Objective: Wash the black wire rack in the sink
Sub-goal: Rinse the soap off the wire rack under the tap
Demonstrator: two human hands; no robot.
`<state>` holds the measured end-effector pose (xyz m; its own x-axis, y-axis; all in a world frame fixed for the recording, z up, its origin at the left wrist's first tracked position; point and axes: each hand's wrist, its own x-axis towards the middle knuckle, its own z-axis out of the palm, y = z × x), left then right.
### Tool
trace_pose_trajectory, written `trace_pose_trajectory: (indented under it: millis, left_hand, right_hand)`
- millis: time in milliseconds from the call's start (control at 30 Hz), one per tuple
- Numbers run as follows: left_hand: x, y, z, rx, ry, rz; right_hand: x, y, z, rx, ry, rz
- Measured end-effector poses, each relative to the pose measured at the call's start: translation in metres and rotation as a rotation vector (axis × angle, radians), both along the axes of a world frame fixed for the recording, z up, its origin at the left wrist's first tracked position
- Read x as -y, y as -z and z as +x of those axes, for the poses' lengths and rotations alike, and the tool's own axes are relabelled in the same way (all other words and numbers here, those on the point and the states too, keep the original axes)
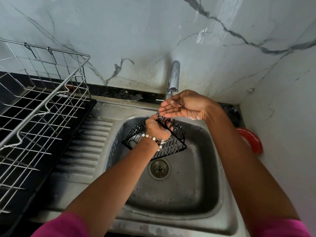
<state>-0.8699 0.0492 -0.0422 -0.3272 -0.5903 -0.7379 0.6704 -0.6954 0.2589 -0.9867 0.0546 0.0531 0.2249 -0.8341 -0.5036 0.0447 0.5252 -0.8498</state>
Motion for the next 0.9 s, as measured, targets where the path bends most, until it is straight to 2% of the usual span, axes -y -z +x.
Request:
trace_pose_trajectory:
  millis: [67,167,300,333,433,500,567,633,733,900]
  left_hand:
    - [0.000,-0.002,0.002,-0.004,0.013,-0.012]
    - [0.000,-0.004,0.006,-0.010,0.000,-0.007]
    - [0.003,-0.002,0.017,-0.028,0.039,-0.009]
    - [0.003,-0.002,0.021,-0.031,0.054,-0.004]
    - [0.006,-0.008,0.031,-0.002,0.115,-0.027]
    - [0.007,-0.016,0.037,0.001,0.131,-0.049]
    - [0.009,-0.021,0.042,0.015,0.161,-0.068]
    - [0.012,-0.024,0.046,0.037,0.159,-0.078]
    - [0.020,-0.026,0.048,0.064,0.090,-0.081]
    - [0.028,-0.030,0.050,-0.029,0.092,-0.083]
  right_hand:
    - [0.000,0.002,0.000,0.042,-0.014,0.004]
    - [0.002,0.006,-0.001,-0.054,0.060,-0.037]
    - [0.003,0.011,-0.005,0.016,0.050,-0.086]
    - [0.002,0.013,-0.007,-0.070,0.064,-0.131]
    - [-0.003,0.032,-0.016,-0.503,0.020,-0.270]
    - [-0.013,0.047,-0.021,-0.612,-0.139,-0.230]
    - [-0.024,0.060,-0.022,-0.559,-0.200,-0.166]
    - [-0.035,0.066,-0.013,-0.427,-0.179,-0.118]
    - [-0.039,0.079,-0.004,-0.252,-0.148,-0.133]
    - [-0.036,0.079,0.002,-0.217,-0.103,-0.234]
